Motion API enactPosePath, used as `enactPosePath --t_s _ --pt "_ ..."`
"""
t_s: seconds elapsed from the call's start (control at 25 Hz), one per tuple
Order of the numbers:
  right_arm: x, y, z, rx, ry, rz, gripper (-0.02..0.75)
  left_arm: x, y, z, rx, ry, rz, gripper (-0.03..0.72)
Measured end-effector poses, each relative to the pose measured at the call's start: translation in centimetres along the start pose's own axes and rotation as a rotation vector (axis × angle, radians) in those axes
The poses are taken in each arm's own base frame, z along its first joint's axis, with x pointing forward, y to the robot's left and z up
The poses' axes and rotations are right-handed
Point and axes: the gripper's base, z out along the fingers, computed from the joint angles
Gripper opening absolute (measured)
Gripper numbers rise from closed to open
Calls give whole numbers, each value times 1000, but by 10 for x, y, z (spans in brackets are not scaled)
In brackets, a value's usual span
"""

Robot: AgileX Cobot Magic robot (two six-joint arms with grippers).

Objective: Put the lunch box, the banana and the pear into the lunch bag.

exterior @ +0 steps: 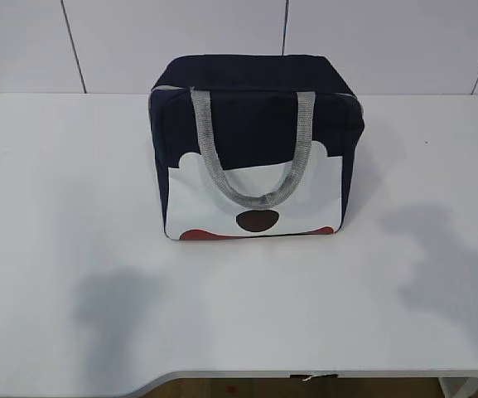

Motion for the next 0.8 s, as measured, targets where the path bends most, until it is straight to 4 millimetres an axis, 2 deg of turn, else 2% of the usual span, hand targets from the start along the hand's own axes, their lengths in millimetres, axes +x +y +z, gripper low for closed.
enactPosePath --t_s 0.36,0.6,0.8 --pt "46 9 4 9 -39 21 396 41 -4 -7 5 5 -13 519" --pt "69 12 5 26 -79 18 396 50 -6 -18 2 -63 -5 519" --pt "97 15 10 52 -126 17 396 57 -7 -22 2 -84 -2 506"
